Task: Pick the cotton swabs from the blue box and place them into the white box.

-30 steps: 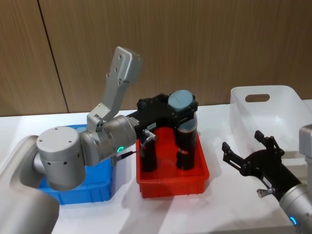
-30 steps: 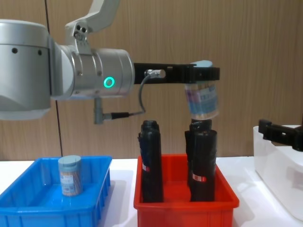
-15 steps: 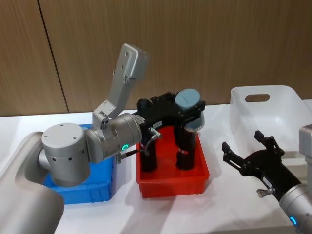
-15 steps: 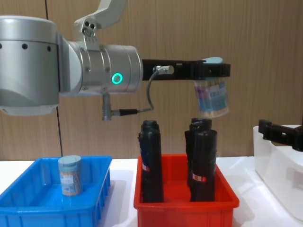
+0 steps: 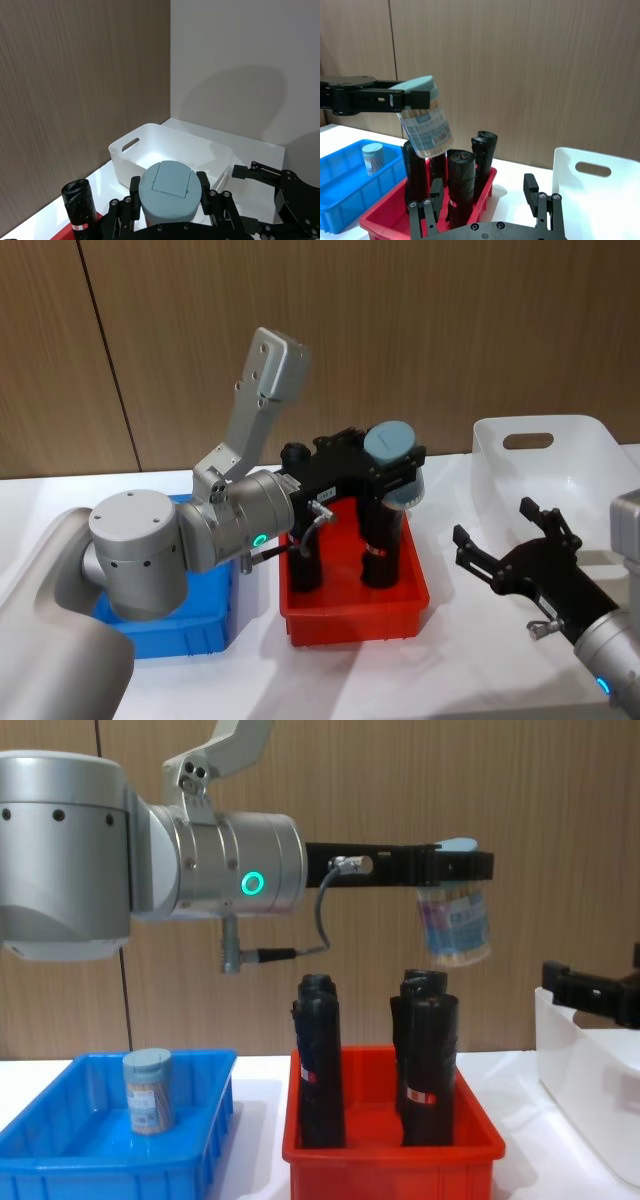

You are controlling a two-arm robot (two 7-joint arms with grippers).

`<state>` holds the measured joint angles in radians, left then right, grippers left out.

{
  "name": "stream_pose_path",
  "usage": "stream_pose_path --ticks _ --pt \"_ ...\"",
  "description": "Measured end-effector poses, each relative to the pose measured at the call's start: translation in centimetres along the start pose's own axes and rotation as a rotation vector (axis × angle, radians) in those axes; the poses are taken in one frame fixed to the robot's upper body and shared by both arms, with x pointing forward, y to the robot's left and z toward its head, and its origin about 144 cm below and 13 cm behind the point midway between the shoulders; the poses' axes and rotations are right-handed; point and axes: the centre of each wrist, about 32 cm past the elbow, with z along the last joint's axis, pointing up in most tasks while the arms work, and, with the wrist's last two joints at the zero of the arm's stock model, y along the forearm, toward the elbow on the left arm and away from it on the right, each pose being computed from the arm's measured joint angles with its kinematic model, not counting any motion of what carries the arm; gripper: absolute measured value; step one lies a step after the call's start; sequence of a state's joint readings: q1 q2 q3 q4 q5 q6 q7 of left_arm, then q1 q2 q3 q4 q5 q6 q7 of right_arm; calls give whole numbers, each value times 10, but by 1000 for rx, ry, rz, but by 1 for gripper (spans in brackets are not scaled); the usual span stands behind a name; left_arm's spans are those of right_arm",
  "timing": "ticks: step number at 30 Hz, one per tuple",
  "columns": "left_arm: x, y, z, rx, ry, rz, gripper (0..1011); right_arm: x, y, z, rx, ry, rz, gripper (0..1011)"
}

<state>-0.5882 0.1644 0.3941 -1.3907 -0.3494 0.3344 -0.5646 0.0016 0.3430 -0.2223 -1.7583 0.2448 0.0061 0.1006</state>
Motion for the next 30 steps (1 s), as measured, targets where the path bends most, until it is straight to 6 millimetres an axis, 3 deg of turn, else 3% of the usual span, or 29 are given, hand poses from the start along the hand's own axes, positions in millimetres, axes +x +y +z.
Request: stream_pose_path --ticks 30 --pt "0 -1 0 0 0 -4 670 3 30 5 17 -95 181 1002"
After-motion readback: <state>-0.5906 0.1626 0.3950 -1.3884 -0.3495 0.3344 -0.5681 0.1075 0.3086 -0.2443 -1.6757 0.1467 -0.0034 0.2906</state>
